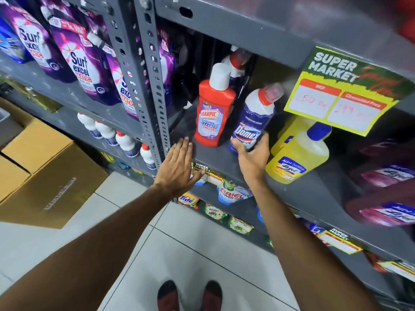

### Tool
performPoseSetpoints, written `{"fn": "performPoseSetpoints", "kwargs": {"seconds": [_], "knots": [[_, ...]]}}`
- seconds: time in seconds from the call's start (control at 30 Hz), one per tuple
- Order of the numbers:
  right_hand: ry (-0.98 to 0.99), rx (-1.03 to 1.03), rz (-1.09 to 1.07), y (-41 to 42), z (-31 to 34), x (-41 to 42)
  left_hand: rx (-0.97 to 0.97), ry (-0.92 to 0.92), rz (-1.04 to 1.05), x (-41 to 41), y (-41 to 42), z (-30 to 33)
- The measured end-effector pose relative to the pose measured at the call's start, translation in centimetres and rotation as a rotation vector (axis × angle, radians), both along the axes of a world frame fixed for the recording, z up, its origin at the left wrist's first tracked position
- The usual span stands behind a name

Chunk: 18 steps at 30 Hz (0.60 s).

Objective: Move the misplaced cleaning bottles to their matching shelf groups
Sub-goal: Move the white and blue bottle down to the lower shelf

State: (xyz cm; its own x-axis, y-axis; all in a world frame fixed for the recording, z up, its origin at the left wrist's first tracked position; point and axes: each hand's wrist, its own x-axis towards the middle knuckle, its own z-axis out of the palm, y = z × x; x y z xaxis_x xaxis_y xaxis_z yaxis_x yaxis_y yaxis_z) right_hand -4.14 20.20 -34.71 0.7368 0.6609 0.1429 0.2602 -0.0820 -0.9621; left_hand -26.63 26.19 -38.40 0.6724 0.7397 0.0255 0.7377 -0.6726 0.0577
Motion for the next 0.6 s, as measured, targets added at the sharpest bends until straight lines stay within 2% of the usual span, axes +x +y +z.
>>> {"fn": "performPoseSetpoints", "kwargs": {"seconds": [0.3, 0.6], "knots": [[-0.025, -0.043, -0.029, 2.5, -0.4, 2.5, -0.018, 0.011, 0.007, 0.4, -0.3, -0.5], [-0.006, -0.065, -0.032, 2.0, -0.6, 1.3, -0.01, 0.034, 0.018, 0.3, 0.1, -0.6]]}}
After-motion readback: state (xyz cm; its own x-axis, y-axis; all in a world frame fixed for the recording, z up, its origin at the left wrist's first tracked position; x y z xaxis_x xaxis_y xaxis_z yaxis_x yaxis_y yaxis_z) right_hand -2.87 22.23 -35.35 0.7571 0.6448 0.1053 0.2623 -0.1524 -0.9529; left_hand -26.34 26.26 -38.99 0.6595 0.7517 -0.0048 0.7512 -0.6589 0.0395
